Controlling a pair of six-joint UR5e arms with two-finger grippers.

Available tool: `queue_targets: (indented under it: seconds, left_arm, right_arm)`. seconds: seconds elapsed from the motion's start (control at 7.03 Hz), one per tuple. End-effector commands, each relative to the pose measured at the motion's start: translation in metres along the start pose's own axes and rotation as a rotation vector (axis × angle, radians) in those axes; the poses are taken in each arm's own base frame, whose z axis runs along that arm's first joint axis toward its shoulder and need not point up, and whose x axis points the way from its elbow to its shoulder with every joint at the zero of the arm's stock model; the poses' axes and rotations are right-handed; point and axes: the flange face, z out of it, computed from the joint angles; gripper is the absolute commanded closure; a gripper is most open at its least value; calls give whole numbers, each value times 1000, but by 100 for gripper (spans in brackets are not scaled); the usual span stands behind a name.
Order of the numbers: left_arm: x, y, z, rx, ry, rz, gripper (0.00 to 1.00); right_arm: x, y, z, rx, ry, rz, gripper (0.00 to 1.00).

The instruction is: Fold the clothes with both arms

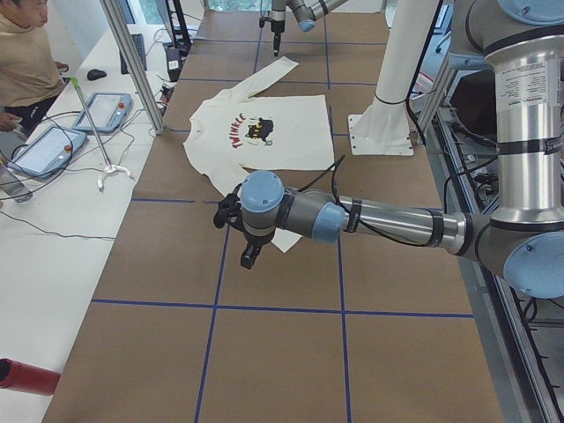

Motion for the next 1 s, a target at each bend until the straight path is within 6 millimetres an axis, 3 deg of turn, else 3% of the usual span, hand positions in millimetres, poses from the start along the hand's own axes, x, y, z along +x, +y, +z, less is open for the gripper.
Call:
queue_targets:
  seconds: [0.0,0.57,0.85]
  left_arm:
    - [1,2,-1,2,0,0,0]
    - [0,3,-1,0,1,-2,0]
    - [0,3,-1,0,1,-2,0]
  right_arm:
    - [14,11,2,-14,10,16,16]
    - [11,16,7,-32,6,11,19]
    - [11,16,7,-34,4,11,34]
